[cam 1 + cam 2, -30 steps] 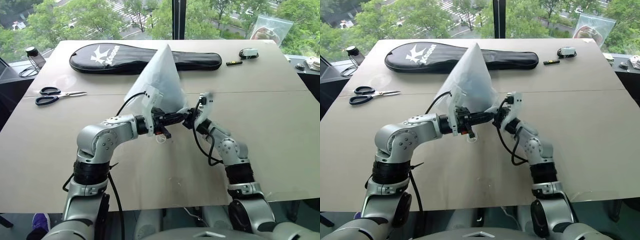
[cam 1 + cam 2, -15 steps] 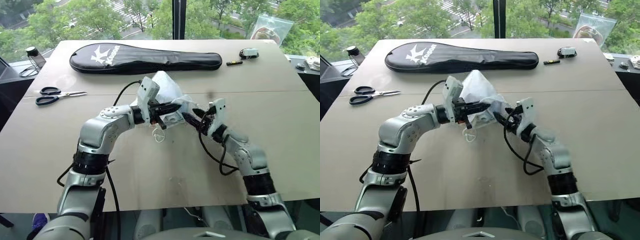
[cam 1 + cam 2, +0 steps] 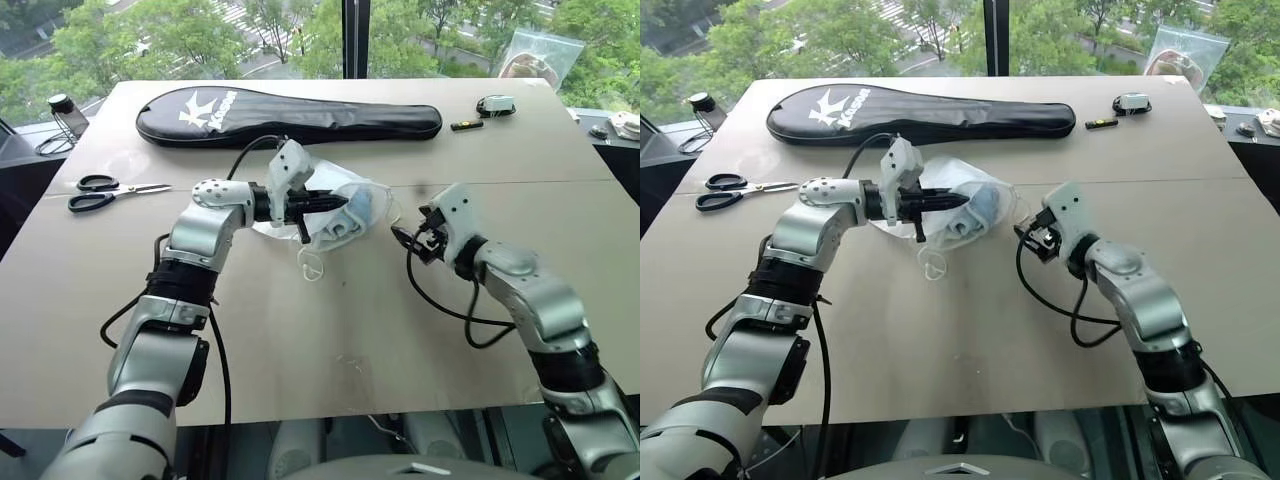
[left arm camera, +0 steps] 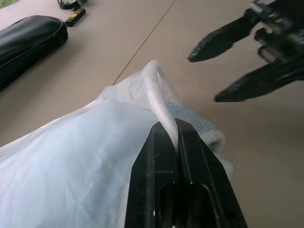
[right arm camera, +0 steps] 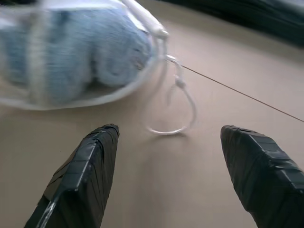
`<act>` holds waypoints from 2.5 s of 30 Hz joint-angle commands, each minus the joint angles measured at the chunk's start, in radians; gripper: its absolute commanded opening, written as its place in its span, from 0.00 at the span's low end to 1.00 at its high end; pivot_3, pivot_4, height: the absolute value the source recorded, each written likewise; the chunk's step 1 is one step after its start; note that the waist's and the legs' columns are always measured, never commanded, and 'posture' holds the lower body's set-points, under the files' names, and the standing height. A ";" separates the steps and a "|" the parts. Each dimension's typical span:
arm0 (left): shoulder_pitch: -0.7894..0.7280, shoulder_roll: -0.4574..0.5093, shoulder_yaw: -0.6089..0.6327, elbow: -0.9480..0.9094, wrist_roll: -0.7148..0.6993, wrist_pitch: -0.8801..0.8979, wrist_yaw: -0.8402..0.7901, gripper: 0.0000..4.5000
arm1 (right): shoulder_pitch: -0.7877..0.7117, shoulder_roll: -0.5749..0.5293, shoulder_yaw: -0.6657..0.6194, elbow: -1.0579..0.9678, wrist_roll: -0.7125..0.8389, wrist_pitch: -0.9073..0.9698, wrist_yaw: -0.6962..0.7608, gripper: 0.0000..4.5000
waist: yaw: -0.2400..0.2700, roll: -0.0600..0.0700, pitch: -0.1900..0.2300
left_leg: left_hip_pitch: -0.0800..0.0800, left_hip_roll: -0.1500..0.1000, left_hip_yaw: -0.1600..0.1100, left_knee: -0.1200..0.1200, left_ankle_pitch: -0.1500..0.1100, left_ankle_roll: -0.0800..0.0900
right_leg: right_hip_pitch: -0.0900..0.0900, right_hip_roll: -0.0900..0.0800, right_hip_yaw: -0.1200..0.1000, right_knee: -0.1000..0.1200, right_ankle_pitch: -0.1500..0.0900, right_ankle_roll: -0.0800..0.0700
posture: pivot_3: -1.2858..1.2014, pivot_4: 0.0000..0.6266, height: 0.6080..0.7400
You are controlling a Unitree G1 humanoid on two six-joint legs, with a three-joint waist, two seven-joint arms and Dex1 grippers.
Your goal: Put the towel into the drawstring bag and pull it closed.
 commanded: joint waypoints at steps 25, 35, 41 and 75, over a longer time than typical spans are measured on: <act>-0.197 0.008 0.032 0.317 0.186 -0.410 -0.004 0.00 | 0.047 -0.033 -0.080 -0.264 0.053 0.041 0.072 0.03 | 0.015 0.001 0.001 | -0.001 -0.001 -0.001 0.001 0.000 0.000 | 0.000 0.000 -0.002 0.001 0.000 0.000 | 0.52 0.24 1.00; -0.070 0.028 0.217 0.116 -0.079 0.051 -0.061 0.57 | 0.009 0.048 -0.187 -0.431 0.224 0.347 -0.011 0.00 | -0.008 0.001 0.001 | 0.000 0.000 -0.001 0.001 0.000 0.000 | 0.000 0.000 -0.001 0.003 0.000 0.000 | 0.52 0.24 1.00; 0.229 0.164 0.362 -0.128 -0.140 0.192 0.021 0.67 | 0.005 0.089 -0.219 -0.436 0.261 0.390 -0.053 0.00 | -0.017 0.001 0.001 | 0.001 0.002 -0.002 0.001 0.000 0.000 | -0.001 -0.001 0.000 0.004 0.000 0.000 | 0.52 0.24 1.00; 0.308 0.025 0.215 -0.045 0.050 -0.061 0.201 0.67 | -0.050 -0.028 -0.327 -0.325 0.264 0.321 -0.094 0.00 | 0.004 0.001 0.000 | 0.001 -0.001 -0.001 0.001 0.000 0.000 | 0.000 -0.002 -0.001 0.004 0.000 0.000 | 0.52 0.24 1.00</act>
